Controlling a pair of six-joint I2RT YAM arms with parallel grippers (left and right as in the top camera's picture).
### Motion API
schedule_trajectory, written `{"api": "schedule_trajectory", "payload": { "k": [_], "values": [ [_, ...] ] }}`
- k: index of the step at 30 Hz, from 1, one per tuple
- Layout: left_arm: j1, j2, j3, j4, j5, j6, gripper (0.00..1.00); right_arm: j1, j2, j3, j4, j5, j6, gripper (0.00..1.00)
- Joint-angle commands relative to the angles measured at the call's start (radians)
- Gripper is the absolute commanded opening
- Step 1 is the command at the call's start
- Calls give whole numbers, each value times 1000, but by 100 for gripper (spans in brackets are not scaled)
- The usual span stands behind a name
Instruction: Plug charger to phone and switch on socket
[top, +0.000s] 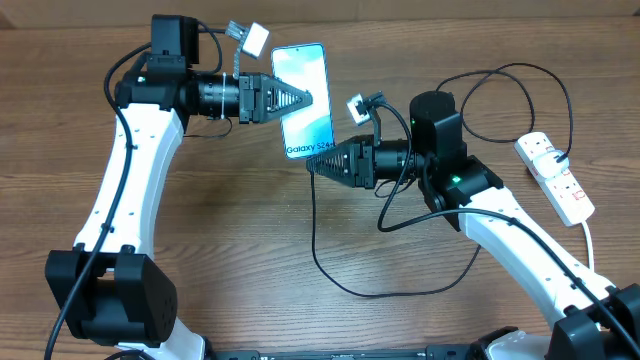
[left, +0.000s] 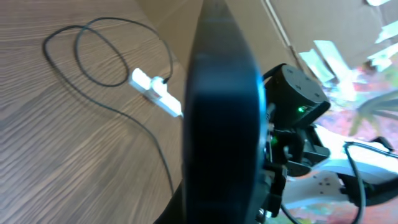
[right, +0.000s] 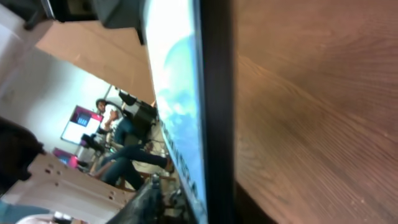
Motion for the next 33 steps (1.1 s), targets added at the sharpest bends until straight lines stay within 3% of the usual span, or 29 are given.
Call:
{"api": "schedule_trajectory", "payload": {
  "k": [1, 2, 5, 6, 9, 13, 17, 21, 22, 28, 30, 33],
  "values": [
    [0, -6, 0, 5, -35, 13, 4, -3, -3, 27, -62, 14, -20, 46],
    [0, -6, 0, 5, -66, -5, 4, -3, -3, 27, -95, 14, -42, 52],
    [0, -6, 0, 4, -201, -87, 4, -3, -3, 27, -187, 22, -116, 95],
    [0, -6, 0, 4, -243, -122, 4, -3, -3, 27, -221, 35, -137, 100],
    [0, -6, 0, 4, -309, -219, 4, 6, -3, 27, -316, 163, -200, 100],
    [-6, -6, 0, 4, -334, -259, 4, 52, -3, 26, -349, 418, -222, 100],
    [-8, -6, 0, -3, -360, -283, 4, 110, -3, 26, -284, 399, -215, 100],
    [-8, -6, 0, -40, -405, -293, 4, 154, -3, 26, -229, 438, -214, 84],
    [-8, -6, 0, -54, -405, -293, 4, 164, -3, 26, -215, 477, -212, 73],
    [-8, -6, 0, -71, -405, -291, 4, 175, -3, 26, -170, 501, -211, 41],
    [-9, -6, 0, -74, -405, -282, 4, 175, -3, 26, -154, 501, -211, 35],
    [-18, -6, 0, -74, -405, -273, 4, 175, -3, 26, -137, 501, -211, 34]
  ]
}}
